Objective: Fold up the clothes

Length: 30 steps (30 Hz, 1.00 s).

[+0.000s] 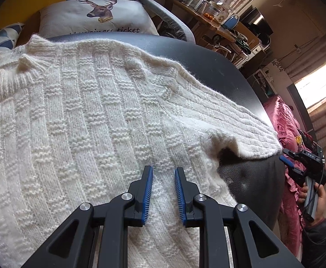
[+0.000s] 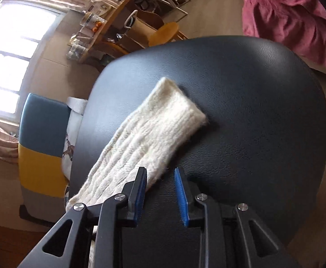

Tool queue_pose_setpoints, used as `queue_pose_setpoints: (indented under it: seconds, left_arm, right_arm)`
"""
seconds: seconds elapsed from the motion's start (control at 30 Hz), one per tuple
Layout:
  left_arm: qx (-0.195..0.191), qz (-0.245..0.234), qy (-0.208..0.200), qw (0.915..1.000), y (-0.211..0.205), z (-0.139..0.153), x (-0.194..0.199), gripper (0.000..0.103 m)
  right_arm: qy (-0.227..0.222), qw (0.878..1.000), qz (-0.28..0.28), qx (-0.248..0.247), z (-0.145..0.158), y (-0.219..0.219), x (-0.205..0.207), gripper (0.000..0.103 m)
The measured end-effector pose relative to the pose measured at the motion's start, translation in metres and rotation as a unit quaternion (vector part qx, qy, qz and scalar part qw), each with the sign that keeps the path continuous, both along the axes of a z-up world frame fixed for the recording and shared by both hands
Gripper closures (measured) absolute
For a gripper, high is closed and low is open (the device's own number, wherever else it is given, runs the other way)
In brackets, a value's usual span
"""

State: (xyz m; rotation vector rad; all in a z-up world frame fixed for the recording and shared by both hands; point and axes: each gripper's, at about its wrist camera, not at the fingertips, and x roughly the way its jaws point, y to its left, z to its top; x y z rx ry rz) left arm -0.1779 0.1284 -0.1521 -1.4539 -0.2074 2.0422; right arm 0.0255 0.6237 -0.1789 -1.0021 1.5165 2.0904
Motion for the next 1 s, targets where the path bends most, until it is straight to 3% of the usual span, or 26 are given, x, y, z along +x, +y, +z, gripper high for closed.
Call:
queue_pose_setpoints:
  seconds: [0.17,0.3,0.4,0.43,0.5,0.63,0.7,0.77,0.8,0.87,1.0]
  left_arm:
    - [0.003,0.001,-0.001,1.0000,0.000,-0.001,0.001,0.082]
    - [0.006,0.003,-0.002,1.0000,-0.003,-0.002,0.001,0.082]
    - [0.010,0.004,-0.002,0.9999,-0.002,-0.003,0.002,0.082]
    - [0.011,0.004,-0.001,0.9999,-0.002,-0.003,0.002,0.082]
    - [0.011,0.004,-0.001,0.9999,-0.002,-0.003,0.002,0.082]
    - [0.006,0.002,0.004,1.0000,-0.001,-0.002,0.005,0.082]
    - [0.002,-0.002,0.009,1.0000,0.001,-0.002,0.005,0.082]
    - [0.002,-0.003,0.010,0.9999,0.002,-0.001,0.005,0.082]
    - [0.002,-0.003,0.010,0.9999,0.002,-0.002,0.004,0.082]
    - [0.001,-0.002,0.009,1.0000,0.002,-0.001,0.004,0.082]
    - [-0.005,-0.004,0.009,0.9999,0.003,0.000,0.004,0.082]
  right_arm:
    - [0.049,0.997,-0.062,-0.012,-0.013,0.011,-0.013,0.076]
    - [0.079,0.997,0.001,0.011,-0.016,0.009,-0.034,0.074]
    - [0.089,0.996,0.019,-0.011,-0.021,0.014,-0.041,0.076]
    - [0.082,0.996,0.019,-0.012,-0.021,0.016,-0.042,0.079]
    - [0.061,0.998,0.023,0.015,-0.016,0.016,-0.049,0.093]
    - [0.034,0.994,0.047,0.088,0.016,0.010,-0.062,0.096]
    - [0.009,0.979,0.064,0.195,0.050,-0.002,-0.064,0.096]
    - [-0.056,0.947,0.086,0.304,0.067,-0.014,-0.073,0.100]
    - [-0.079,0.940,0.097,0.318,0.064,-0.013,-0.078,0.100]
    - [-0.112,0.937,0.113,0.312,0.050,-0.006,-0.085,0.100]
    - [-0.121,0.953,0.111,0.256,0.020,0.009,-0.075,0.100]
